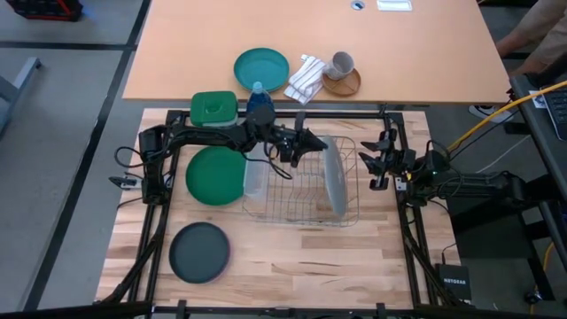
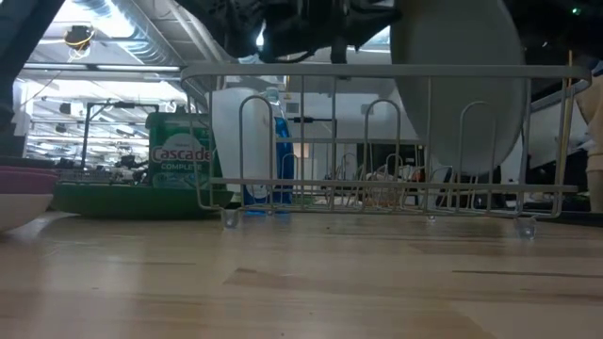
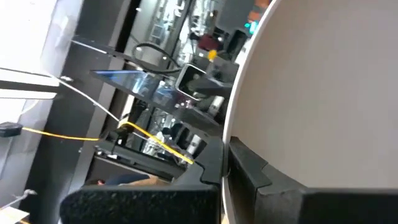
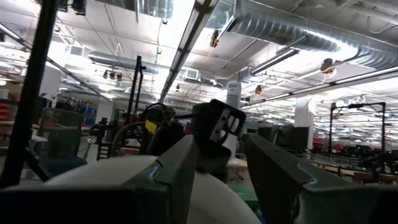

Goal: Sort dishes
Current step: Put the gray plate into the dish rack

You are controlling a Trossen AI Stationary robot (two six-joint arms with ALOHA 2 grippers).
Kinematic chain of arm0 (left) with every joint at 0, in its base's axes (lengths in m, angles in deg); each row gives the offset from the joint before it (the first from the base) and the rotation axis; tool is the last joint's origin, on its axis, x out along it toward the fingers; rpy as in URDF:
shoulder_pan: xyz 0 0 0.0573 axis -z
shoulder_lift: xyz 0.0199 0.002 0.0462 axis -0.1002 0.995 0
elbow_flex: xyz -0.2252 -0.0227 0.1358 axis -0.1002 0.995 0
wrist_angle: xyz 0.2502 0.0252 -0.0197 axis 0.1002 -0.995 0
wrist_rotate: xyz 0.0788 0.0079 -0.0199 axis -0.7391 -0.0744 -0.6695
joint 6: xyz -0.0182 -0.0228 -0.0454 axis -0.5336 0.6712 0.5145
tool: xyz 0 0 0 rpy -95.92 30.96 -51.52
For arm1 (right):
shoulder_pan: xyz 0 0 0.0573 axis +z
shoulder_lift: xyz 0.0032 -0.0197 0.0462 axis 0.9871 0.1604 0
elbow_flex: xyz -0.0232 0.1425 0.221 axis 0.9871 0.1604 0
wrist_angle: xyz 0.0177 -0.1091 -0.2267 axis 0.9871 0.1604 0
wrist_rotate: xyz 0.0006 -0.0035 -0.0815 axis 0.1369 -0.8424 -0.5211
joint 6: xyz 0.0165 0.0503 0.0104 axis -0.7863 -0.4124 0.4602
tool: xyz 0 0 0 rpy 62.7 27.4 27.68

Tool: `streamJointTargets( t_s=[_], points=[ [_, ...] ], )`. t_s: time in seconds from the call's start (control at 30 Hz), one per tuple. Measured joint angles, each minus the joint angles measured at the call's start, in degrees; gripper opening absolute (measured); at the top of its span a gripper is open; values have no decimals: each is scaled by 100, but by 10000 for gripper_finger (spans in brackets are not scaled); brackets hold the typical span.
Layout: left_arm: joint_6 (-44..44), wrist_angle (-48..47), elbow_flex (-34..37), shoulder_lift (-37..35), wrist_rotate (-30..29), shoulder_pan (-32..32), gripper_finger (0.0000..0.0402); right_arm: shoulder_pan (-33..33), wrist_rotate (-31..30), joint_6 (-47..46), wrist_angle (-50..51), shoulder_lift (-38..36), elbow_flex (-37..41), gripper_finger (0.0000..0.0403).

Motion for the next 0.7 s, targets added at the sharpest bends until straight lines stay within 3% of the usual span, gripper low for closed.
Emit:
streamJointTargets(
  t_s=[0.7],
  points=[
    [-77, -900, 0, -2, -5, 11, 14, 0, 48, -181, 246, 1, 0, 147]
  ],
)
